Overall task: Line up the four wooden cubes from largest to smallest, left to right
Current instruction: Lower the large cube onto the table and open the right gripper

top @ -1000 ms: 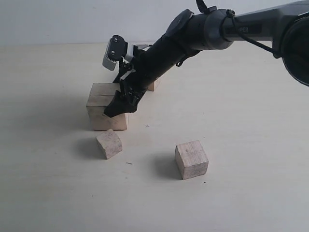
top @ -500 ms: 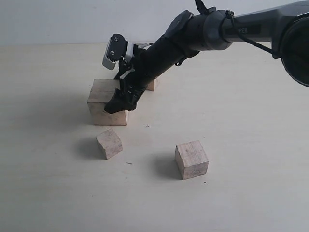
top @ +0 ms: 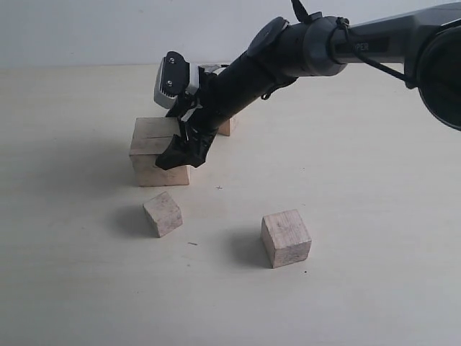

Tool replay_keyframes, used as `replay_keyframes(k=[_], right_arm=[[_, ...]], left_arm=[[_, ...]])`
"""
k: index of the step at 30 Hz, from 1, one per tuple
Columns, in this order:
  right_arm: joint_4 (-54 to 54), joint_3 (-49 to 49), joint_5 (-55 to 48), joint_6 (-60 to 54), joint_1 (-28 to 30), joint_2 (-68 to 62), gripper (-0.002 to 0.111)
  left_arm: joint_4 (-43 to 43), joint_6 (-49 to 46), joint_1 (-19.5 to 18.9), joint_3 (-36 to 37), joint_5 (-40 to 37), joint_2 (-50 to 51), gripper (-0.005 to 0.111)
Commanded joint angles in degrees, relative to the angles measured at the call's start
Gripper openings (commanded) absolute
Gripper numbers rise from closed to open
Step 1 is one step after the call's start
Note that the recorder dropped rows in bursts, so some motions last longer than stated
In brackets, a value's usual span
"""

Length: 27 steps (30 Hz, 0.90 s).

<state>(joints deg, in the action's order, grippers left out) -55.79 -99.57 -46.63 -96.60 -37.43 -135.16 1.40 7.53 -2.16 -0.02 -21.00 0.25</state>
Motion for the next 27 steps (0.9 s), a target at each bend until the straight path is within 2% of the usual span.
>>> replay_keyframes(k=[1,4,7,8,11,14,17,27], right_arm=[[1.36,0.54,1.13,-1.23,0.09,-1.60,0.014],[1.36,0.31,0.71,-1.23,0.09,-1.60,0.025],[1.36,0.31,0.71,-1.23,0.09,-1.60,0.047],[1.36,0.31,0.71,-1.23,0.09,-1.60,0.058],[1.06,0.31,0.95,-2.48,0.09,-1.60,0.083],[0.20,0.31,1.86,-2.79,0.09,-1.60,0.098],[-0.81,0.31,2.14,-2.79,0.09,-1.60,0.103],[-0.81,0.31,1.99,-2.79,0.59,1.67,0.103]], left_arm=[[-0.11,0.12,0.37,0.02,0.24,-0.25,0.000],[-0.11,0.12,0.37,0.02,0.24,-0.25,0.000],[-0.11,0.12,0.37,0.02,0.24,-0.25,0.000],[-0.11,0.12,0.37,0.02,0.24,-0.25,0.000],[-0.11,0.12,0.37,0.02,0.24,-0.25,0.000],[-0.11,0.12,0.37,0.02,0.24,-0.25,0.000],[-0.11,0.12,0.37,0.02,0.24,-0.25,0.000],[-0.11,0.12,0.37,0.02,0.24,-0.25,0.000]])
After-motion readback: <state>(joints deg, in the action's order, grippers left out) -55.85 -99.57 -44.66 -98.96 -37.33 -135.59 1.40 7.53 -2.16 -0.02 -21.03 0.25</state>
